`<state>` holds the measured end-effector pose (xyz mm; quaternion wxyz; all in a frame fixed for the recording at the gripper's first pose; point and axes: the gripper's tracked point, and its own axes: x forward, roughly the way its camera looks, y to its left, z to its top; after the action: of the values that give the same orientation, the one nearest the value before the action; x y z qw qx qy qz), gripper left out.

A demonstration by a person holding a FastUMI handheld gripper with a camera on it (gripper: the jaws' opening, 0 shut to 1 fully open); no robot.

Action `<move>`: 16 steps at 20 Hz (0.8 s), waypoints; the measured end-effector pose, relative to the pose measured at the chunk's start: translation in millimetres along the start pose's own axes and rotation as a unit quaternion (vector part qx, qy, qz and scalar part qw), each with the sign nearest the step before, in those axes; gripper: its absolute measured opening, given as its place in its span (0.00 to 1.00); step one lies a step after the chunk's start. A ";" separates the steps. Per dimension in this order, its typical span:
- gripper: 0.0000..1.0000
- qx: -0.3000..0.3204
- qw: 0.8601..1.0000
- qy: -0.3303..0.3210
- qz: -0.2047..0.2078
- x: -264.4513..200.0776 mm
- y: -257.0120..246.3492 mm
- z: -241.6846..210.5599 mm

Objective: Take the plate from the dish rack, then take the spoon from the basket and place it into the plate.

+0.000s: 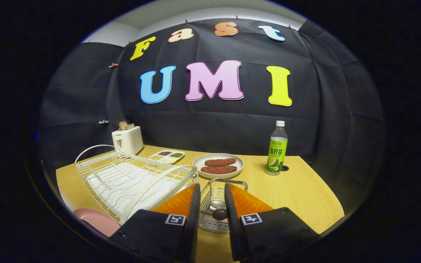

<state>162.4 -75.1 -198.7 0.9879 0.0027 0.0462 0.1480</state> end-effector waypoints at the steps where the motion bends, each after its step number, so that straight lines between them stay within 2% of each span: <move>1: 0.34 -0.001 1.000 0.001 -0.002 0.5 -1.2 -0.7; 3: 0.25 0.000 1.000 0.005 -0.002 2.8 -1.2 -2.3; 4: 0.25 -0.002 1.000 0.011 -0.006 4.0 -2.5 -3.2; 5: 0.21 -0.004 1.000 0.004 -0.008 4.6 -4.1 -0.1; 12: 0.15 0.019 1.000 0.013 -0.013 17.1 -13.6 12.3; 16: 0.15 0.027 0.999 0.007 -0.023 23.7 -22.2 30.6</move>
<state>194.3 -89.2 -170.7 0.9902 0.0274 0.0573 0.1243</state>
